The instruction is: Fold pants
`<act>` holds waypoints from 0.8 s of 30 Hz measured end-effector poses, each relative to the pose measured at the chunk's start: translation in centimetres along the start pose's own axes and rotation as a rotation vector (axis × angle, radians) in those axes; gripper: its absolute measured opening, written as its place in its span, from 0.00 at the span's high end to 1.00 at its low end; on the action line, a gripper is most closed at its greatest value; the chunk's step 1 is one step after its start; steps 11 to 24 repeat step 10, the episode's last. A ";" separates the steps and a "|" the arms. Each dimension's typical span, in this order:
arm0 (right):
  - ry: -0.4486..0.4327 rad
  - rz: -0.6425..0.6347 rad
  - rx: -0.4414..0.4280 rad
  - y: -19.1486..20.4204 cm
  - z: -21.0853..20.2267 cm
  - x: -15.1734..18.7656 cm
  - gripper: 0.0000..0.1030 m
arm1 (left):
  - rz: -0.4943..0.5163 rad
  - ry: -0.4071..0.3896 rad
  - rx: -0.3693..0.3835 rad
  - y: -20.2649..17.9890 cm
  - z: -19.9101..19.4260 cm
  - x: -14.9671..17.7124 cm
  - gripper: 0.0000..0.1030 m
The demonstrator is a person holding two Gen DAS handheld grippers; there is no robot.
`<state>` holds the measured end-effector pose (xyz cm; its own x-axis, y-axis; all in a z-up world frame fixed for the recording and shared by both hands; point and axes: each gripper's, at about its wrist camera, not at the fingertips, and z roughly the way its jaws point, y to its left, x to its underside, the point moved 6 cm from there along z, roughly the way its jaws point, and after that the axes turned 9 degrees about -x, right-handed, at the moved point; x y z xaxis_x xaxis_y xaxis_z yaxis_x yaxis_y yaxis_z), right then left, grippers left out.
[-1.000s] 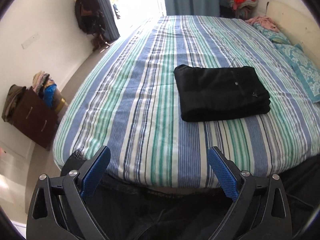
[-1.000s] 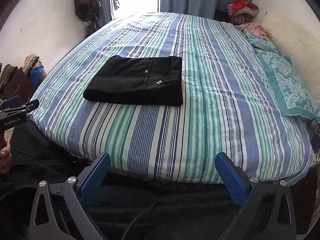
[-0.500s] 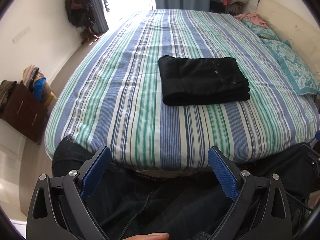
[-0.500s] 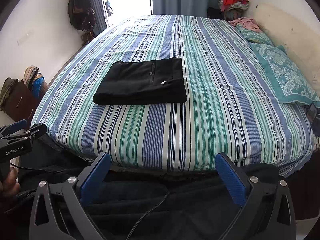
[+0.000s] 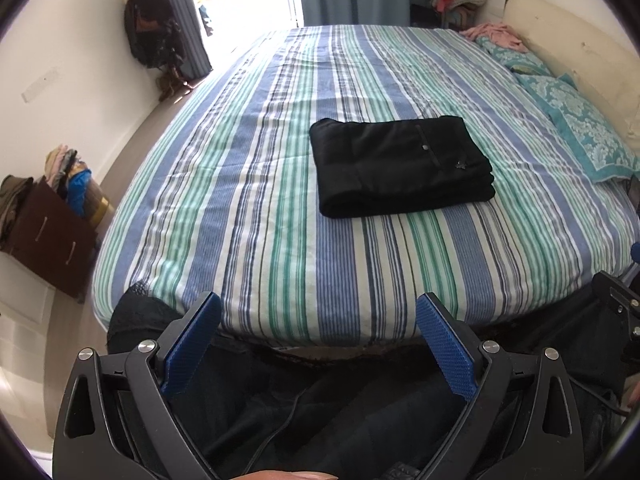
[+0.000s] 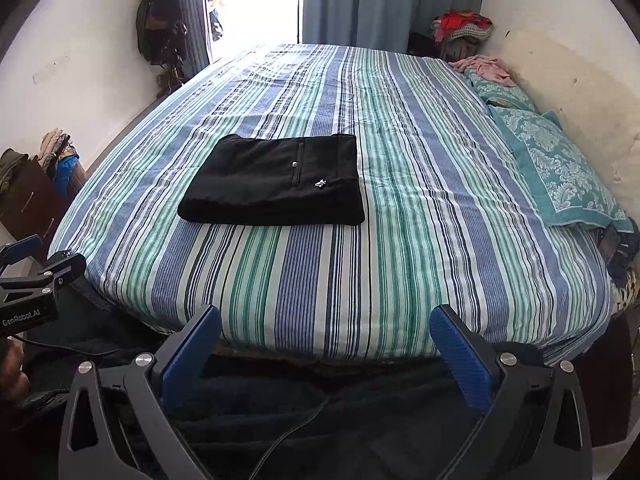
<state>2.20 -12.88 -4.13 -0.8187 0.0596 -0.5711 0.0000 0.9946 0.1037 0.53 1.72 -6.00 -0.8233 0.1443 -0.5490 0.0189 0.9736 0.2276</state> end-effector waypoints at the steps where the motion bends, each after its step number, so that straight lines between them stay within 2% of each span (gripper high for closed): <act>1: 0.004 0.004 -0.003 0.0 0.1 0.1 0.00 | 0.002 0.001 0.001 -0.1 0.0 0.0 0.04; 8: 0.011 0.004 -0.010 0.2 0.4 0.3 0.00 | -0.025 0.006 0.028 0.2 0.1 0.1 0.04; 24: 0.012 0.001 -0.013 0.3 0.5 0.3 0.00 | -0.024 0.004 0.018 0.3 0.2 0.1 0.04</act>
